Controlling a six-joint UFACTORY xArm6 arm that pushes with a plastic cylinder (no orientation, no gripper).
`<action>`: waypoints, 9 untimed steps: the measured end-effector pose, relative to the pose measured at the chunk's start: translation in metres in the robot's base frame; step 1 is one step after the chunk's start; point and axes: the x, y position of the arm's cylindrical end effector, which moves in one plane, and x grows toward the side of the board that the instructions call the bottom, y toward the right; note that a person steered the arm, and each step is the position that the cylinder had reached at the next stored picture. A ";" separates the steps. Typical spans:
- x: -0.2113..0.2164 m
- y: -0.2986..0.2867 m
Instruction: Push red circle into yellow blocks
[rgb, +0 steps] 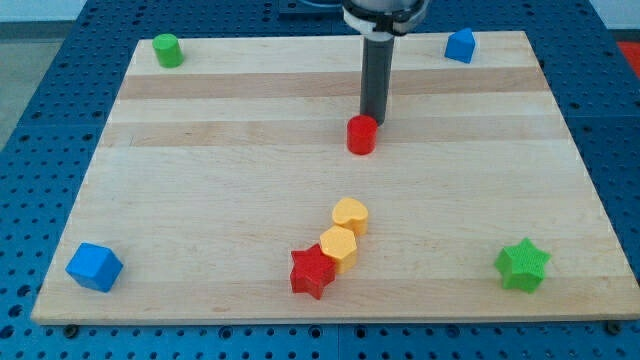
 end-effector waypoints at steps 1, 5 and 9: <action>0.019 -0.014; 0.103 -0.085; 0.143 -0.093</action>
